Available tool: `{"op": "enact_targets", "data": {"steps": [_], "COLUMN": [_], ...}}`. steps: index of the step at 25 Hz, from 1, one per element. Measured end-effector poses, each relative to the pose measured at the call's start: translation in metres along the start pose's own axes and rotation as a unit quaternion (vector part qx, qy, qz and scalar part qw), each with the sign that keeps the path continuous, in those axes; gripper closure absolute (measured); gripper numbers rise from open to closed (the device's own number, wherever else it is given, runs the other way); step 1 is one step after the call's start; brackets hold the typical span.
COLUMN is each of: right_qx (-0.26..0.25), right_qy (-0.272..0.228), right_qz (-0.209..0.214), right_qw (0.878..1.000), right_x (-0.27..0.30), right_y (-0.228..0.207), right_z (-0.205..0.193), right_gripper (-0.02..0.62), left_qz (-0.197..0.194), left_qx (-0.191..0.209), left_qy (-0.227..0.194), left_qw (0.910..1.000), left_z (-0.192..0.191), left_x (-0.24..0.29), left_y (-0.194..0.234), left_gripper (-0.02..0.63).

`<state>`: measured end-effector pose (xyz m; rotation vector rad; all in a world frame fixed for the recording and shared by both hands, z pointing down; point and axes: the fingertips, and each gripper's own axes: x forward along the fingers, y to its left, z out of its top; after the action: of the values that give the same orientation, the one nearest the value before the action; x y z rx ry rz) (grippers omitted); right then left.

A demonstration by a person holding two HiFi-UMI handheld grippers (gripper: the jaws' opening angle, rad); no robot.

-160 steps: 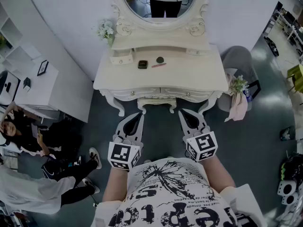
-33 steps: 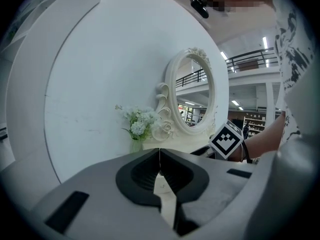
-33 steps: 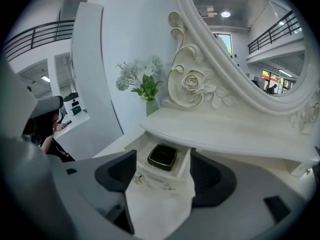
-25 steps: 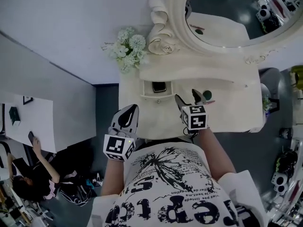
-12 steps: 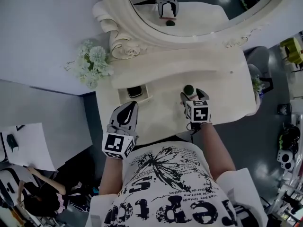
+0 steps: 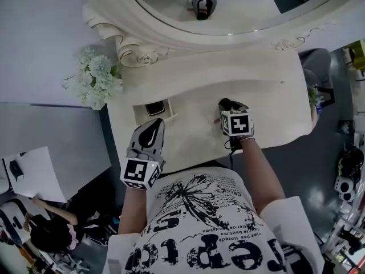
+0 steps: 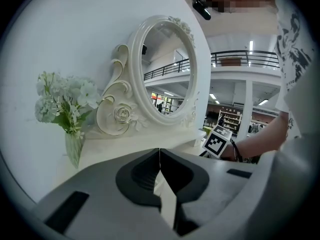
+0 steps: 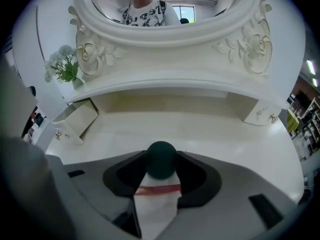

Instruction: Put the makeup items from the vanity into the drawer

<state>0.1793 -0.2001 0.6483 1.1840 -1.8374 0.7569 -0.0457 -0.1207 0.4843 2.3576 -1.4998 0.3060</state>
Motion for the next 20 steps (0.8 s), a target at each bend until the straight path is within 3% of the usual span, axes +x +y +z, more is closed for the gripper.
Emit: {"op": "enact_targets", "data": {"steps": [4, 7, 12, 20], "right_qx": [-0.004, -0.009, 0.001, -0.028], "right_qy": [0.007, 0.001, -0.028, -0.09], "right_qz": [0.014, 0.0, -0.003, 0.031], "right_qw": [1.0, 1.0, 1.0, 0.995], "right_x": [0.002, 0.0, -0.014, -0.05], "right_y": [0.005, 0.004, 0.014, 0.077], "right_z": [-0.003, 0.0, 0.016, 0.067], "right_gripper": [0.443, 0.518, 0.523, 0.525], "left_qz": [0.002, 0.004, 0.015, 0.032], "left_qx": [0.0, 0.001, 0.002, 0.006], "left_qy": [0.001, 0.0, -0.005, -0.032], "left_qw": [1.0, 1.0, 0.9999, 0.999], "left_z": [0.0, 0.001, 0.004, 0.021], "left_x": [0.001, -0.002, -0.015, -0.047], "left_y": [-0.001, 0.001, 0.01, 0.032], "left_gripper": [0.586, 0.586, 0.586, 0.586]}}
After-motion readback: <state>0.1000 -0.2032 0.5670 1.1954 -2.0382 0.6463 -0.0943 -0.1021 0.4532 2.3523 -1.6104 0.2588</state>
